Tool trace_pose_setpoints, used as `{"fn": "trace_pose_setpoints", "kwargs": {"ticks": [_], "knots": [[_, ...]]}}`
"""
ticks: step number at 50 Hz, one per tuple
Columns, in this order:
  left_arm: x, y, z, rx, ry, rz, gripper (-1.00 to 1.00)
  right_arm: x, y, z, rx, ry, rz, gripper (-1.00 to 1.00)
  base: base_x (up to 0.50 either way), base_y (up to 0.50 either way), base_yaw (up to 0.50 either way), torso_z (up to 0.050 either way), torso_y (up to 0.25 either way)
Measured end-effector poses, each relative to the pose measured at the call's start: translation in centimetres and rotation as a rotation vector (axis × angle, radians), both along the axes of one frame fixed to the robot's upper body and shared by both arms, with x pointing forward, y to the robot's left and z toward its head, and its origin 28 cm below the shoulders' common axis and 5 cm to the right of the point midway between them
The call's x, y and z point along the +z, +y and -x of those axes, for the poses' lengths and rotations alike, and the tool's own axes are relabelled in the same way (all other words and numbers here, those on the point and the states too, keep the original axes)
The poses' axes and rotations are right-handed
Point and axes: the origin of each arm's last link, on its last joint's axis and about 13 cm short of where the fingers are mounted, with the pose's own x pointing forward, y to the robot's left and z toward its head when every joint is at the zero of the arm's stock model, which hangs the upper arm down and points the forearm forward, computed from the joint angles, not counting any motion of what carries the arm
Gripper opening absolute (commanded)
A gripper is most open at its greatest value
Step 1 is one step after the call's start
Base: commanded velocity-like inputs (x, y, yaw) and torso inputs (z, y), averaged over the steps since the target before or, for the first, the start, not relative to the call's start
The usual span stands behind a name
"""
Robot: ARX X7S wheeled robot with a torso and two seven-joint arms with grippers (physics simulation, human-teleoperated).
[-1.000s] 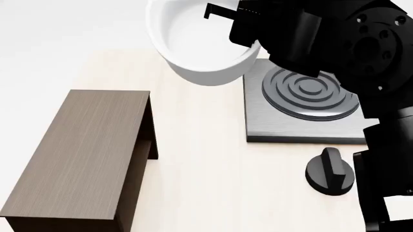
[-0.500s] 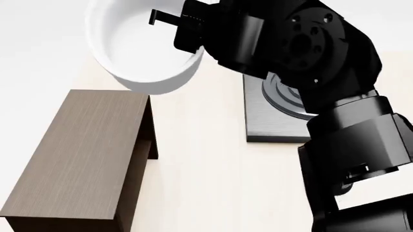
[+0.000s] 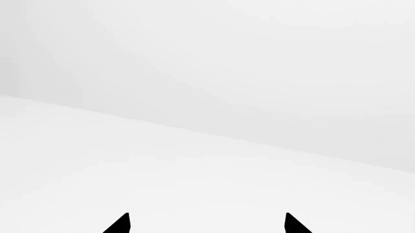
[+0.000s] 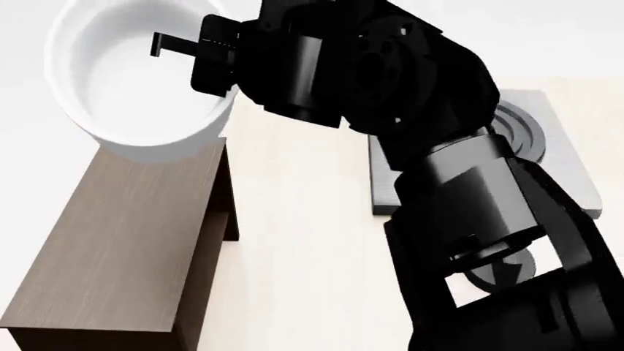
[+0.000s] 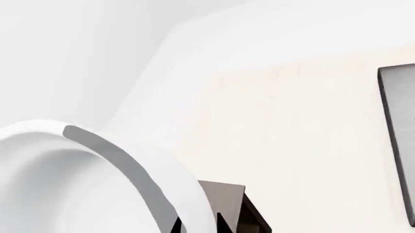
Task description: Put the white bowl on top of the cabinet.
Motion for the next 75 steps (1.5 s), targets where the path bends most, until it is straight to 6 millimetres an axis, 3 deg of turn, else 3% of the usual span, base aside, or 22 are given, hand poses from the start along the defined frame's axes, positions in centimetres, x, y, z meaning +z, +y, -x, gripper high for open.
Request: {"fn": "trace_pose_setpoints", "kwargs": {"ticks": [33, 75], "knots": [[0.0, 0.0, 0.0, 0.0, -0.002, 0.0, 1.0, -1.8, 3.1, 1.6, 0.145, 0.035, 0.086, -1.0, 0.0, 0.0, 0.0, 0.0, 0.001], [0.0, 0.0, 0.0, 0.001, -0.001, -0.001, 1.0, -4.1, 3.4, 1.1, 0.158, 0.088, 0.103, -1.0, 0.0, 0.0, 0.0, 0.0, 0.0]]}}
